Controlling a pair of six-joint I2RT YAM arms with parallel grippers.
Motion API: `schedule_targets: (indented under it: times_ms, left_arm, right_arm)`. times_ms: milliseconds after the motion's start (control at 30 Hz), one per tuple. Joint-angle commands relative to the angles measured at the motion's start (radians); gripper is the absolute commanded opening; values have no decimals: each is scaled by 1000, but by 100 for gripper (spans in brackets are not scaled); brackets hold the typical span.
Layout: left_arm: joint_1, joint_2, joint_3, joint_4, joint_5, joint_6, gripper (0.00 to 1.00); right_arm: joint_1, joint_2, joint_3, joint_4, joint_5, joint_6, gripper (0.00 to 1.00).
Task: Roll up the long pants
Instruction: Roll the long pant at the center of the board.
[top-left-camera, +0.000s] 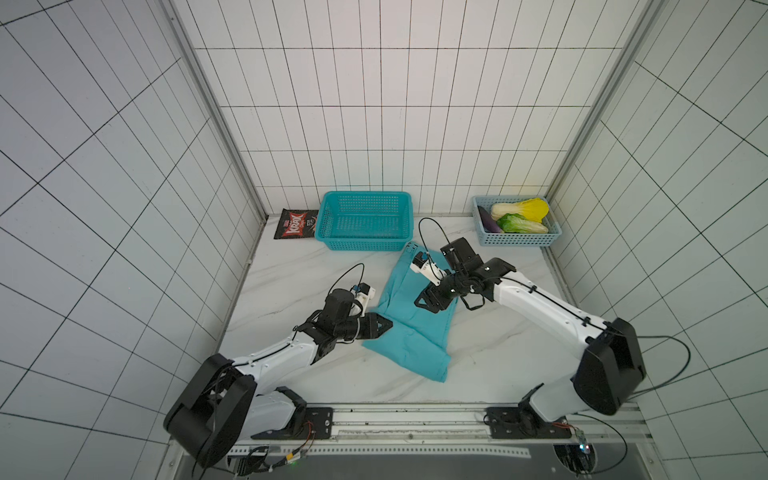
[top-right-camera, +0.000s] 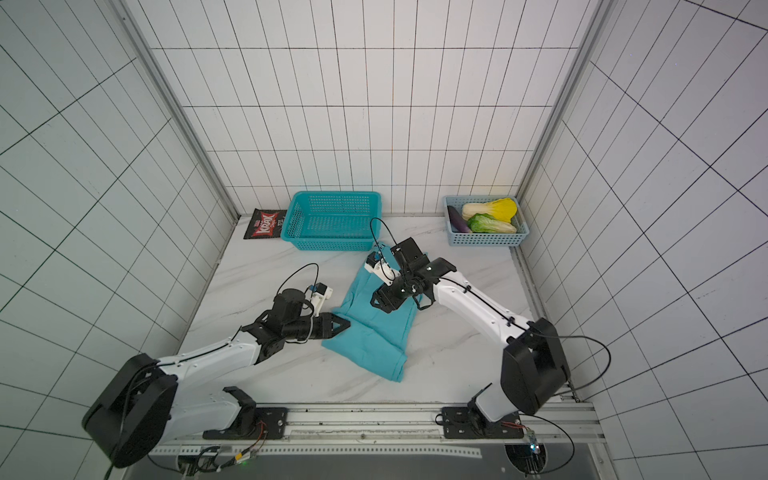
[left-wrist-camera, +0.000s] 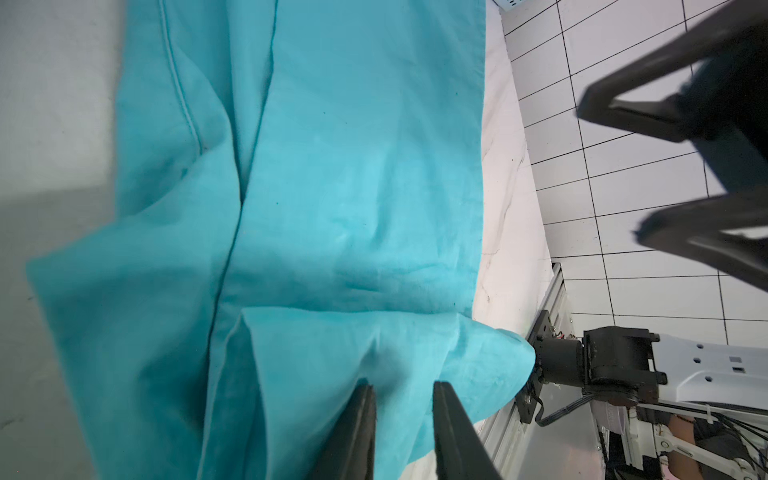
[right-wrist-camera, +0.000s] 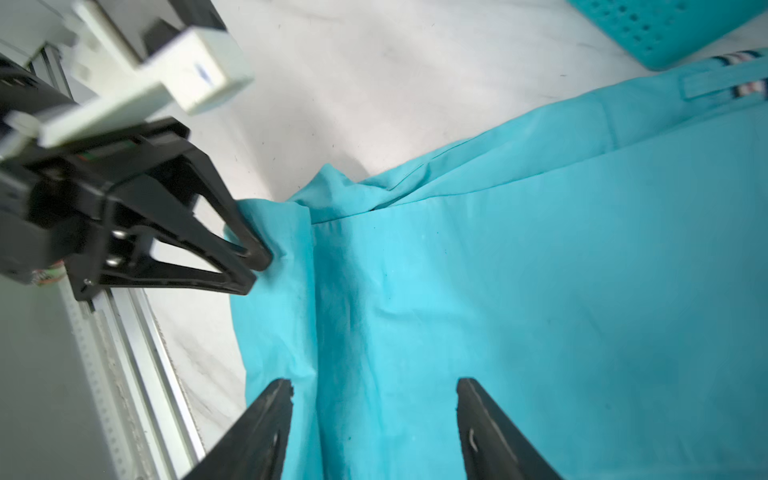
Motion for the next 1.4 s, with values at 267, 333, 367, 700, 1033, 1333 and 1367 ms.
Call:
schedule_targets:
  times_ms: [267, 333, 367, 700, 1033, 1333, 1367]
  left_arm:
    - [12, 245, 45, 66, -3, 17, 21]
    - [26, 253, 40, 74, -4, 12, 21]
    - [33, 255, 36, 77, -4, 10, 21]
    - [60, 296, 11, 127, 19, -1, 20]
    - [66, 303, -2, 147, 25, -9, 20]
    - [68, 330, -3, 176, 38, -18, 20]
    - [67, 332, -1, 178, 40, -18, 20]
  right_arm:
    - [587, -280, -368, 119, 590, 302, 64]
    - [692, -249, -425, 189, 770, 306, 67]
    - [722, -227, -439, 213, 838, 301, 68]
    - [877, 170, -320, 277, 1112, 159, 75]
    - [899, 555, -164, 204, 1253, 111, 77]
    - [783, 735, -137, 214, 1326, 62, 74]
    - [768, 746, -137, 226, 1317, 48, 73]
